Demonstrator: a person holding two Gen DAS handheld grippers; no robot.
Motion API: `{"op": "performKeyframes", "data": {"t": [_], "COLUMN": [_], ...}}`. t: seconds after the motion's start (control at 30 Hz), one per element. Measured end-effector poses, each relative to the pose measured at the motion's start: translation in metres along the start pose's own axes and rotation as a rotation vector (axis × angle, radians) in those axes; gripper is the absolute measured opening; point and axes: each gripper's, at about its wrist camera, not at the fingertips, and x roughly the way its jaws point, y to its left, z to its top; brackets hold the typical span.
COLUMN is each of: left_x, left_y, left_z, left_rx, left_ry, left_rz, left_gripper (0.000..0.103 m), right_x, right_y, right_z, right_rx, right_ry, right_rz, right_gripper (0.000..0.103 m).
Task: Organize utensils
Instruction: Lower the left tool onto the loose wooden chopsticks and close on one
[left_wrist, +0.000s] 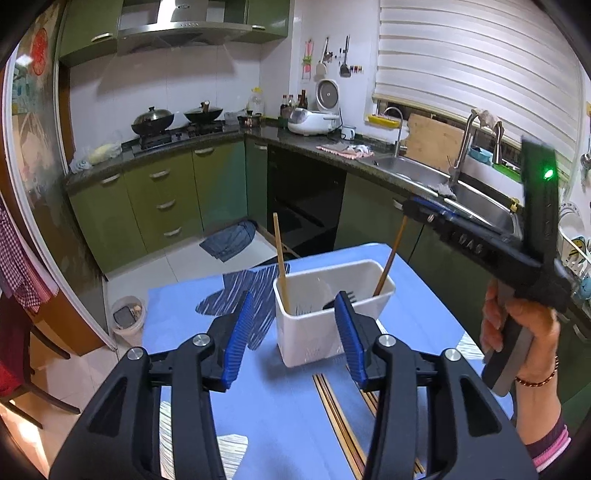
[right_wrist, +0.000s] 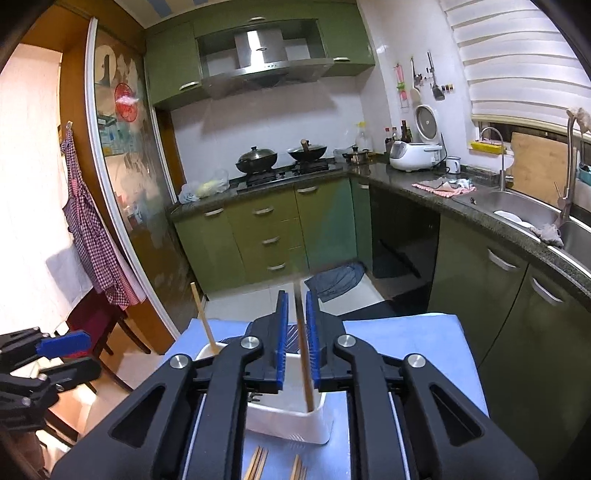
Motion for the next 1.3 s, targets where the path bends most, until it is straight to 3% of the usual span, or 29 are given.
{"op": "performKeyframes", "data": {"t": [0.17, 0.23, 0.37, 0.53, 0.77, 1.03, 1.3], "left_x": [0.01, 0.018, 0.043, 0.078, 0.131, 0.157, 0.171], "left_y": [-0.004, -0.007, -0.011, -0.021, -0.034, -0.032, -0.033], "left_z": [-0.016, -0.025, -0.049, -0.084, -0.117, -0.126, -0.13], "left_rx": [-0.003, -0.008, -0.048, -0.085, -0.125, -0.143, -0.127], "left_ry": [0.047, 0.084, 0.189, 0.315, 0.506, 0.569, 0.606], "left_rz": [-0.012, -0.016, -0.051, -0.051, -0.06, 0.001, 0.036], "left_gripper": [0.044, 0.044, 0.046, 0.046, 0.045, 0.028, 0.026], "right_x": [-0.043, -0.059, -0.072, -0.057, -0.039, -0.044, -0.043], "right_y": [-0.003, -0.007, -0.023, -0.054, -0.08, -0.088, -0.09], "right_z": [-0.009, -0.021, -0.06, -0.122, -0.184, -0.2, -0.193], "right_rx": [-0.002, -0.002, 0.007, 0.049, 0.113, 0.132, 0.158], "right_ry": [-0.052, -0.05, 0.024, 0.171, 0.295, 0.303, 0.299], "right_rz": [0.022, 0.011, -0.018, -0.078, -0.068, -0.037, -0.022], "right_gripper": [0.012, 0.02, 0.021, 0.021, 0.021, 0.021, 0.021]}}
